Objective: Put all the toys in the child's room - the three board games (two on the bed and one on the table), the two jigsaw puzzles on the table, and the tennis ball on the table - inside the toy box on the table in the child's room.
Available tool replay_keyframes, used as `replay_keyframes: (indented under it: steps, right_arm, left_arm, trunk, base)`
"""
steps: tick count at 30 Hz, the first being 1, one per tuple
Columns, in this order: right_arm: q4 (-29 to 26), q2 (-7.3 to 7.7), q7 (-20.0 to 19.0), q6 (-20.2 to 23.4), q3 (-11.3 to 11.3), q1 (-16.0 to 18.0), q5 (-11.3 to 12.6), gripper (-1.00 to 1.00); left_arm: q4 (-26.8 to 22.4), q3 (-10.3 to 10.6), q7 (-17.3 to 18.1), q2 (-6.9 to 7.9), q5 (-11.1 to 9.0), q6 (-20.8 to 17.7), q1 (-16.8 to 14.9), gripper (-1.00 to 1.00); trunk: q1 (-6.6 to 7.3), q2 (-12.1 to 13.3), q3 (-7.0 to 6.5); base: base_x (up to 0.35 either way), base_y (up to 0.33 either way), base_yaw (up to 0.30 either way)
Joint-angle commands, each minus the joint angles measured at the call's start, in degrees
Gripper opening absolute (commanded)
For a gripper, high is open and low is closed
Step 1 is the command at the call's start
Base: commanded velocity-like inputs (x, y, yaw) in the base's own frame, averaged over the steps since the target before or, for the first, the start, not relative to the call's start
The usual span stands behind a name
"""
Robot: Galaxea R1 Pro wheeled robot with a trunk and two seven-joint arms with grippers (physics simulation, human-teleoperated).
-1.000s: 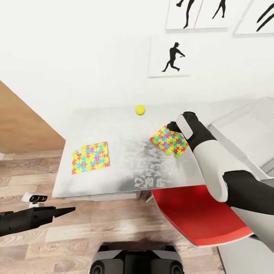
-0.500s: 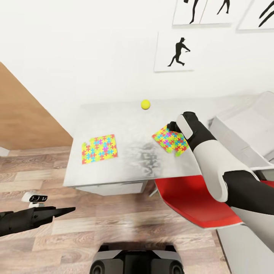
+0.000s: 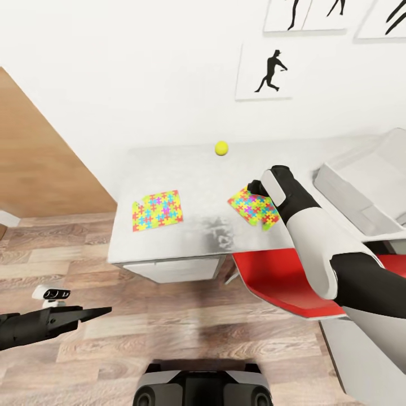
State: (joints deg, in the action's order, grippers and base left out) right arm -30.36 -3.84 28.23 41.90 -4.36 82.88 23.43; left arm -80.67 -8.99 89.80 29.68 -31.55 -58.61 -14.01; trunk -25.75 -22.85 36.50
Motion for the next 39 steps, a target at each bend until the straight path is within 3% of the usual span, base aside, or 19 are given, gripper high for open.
replay_keyframes:
  steps: [1, 18, 39]
  right_arm:
    - [0.39, 0.01, 0.51, 0.12, -0.30, 0.00, 1.44, 1.00]
    - [0.39, 0.05, 0.43, 0.20, -0.30, 0.00, 1.44, 1.00]
    - [-0.31, 0.06, 0.19, 0.29, -0.04, 0.07, 1.61, 1.00]
  left_arm:
    - [-0.01, 0.02, 0.20, 0.03, 0.00, -0.62, -0.01, 1.00]
    - [-0.01, 0.02, 0.20, 0.03, 0.00, -0.63, -0.01, 1.00]
    - [-0.01, 0.02, 0.20, 0.03, 0.00, -0.63, -0.03, 1.00]
  trunk:
    - [-0.03, -0.07, 0.09]
    - [-0.03, -0.07, 0.09]
    - [-0.03, -0.07, 0.08]
  base:
    - [-0.142, 0.169, 0.000]
    - [-0.044, 0.136, 0.000]
    - [0.040, -0.008, 0.000]
